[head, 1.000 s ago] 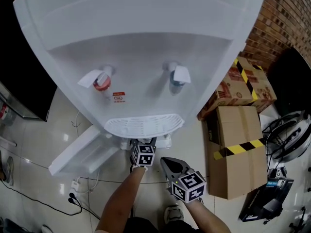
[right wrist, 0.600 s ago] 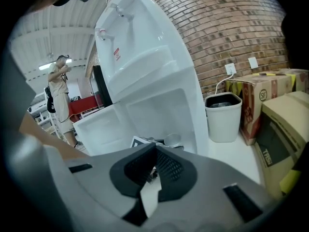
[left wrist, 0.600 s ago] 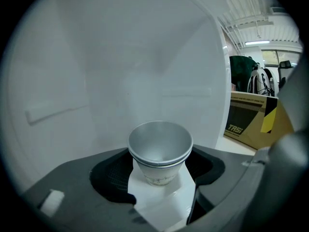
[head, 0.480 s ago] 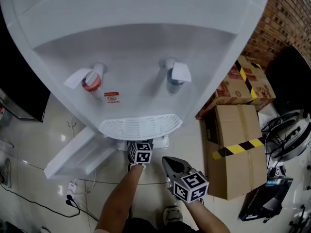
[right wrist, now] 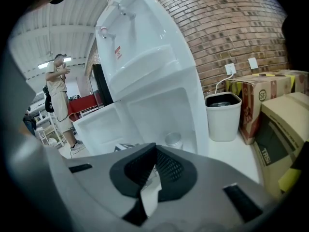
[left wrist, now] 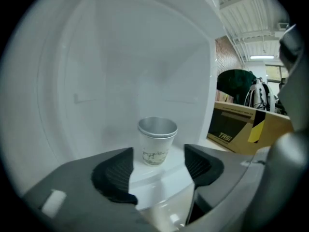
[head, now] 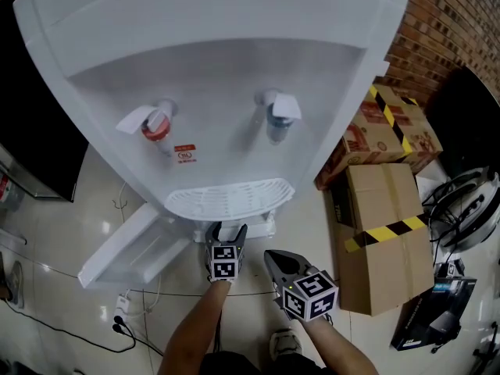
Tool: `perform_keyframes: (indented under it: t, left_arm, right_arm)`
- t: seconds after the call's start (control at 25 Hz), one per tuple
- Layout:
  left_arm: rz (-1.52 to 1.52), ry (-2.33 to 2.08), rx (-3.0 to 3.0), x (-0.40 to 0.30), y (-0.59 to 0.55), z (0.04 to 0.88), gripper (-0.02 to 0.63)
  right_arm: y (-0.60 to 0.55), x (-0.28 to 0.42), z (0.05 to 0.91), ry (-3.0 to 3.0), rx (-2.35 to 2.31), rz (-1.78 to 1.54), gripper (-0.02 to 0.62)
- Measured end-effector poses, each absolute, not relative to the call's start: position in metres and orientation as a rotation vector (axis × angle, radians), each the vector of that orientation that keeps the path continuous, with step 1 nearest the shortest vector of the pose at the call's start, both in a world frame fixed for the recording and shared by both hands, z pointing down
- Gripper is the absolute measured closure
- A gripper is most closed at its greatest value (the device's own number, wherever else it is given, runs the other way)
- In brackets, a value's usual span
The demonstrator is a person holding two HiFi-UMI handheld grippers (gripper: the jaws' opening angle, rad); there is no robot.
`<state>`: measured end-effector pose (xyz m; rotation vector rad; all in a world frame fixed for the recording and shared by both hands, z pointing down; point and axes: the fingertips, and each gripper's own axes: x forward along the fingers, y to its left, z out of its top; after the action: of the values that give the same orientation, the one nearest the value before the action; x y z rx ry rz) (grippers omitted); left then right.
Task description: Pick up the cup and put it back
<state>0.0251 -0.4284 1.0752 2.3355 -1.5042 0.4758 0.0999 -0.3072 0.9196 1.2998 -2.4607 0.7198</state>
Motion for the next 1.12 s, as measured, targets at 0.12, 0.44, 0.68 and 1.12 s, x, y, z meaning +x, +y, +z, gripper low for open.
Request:
perform_keyframes:
  t: [0.12, 0.44, 0.68, 1.12]
  left_arm:
    - [0.372, -1.488, 2.422, 0.026, -0.409, 1.042, 0.504]
    - [0.336, -1.557, 2.403, 0.002, -0.380, 0.979, 0.606]
    - [0.405, -1.540, 2.304, -0.022, -0.335, 0.913, 0.606]
    - [0.497, -1.421, 2.173, -0.029, -0.208, 0.681, 0.606]
  right_arm:
    - [-0.307, 0.098, 0.917, -2.464, 1.301, 0.712, 0.584]
    - [-0.300, 0.092, 0.907, -2.446, 1.308, 0.723, 0.584]
    - [-0.273, 0.093, 0.862, -2.358, 1.290, 0.777, 0.584]
    - [-0.214, 0.071, 0.662, -2.217, 1.228, 0.836, 0.583]
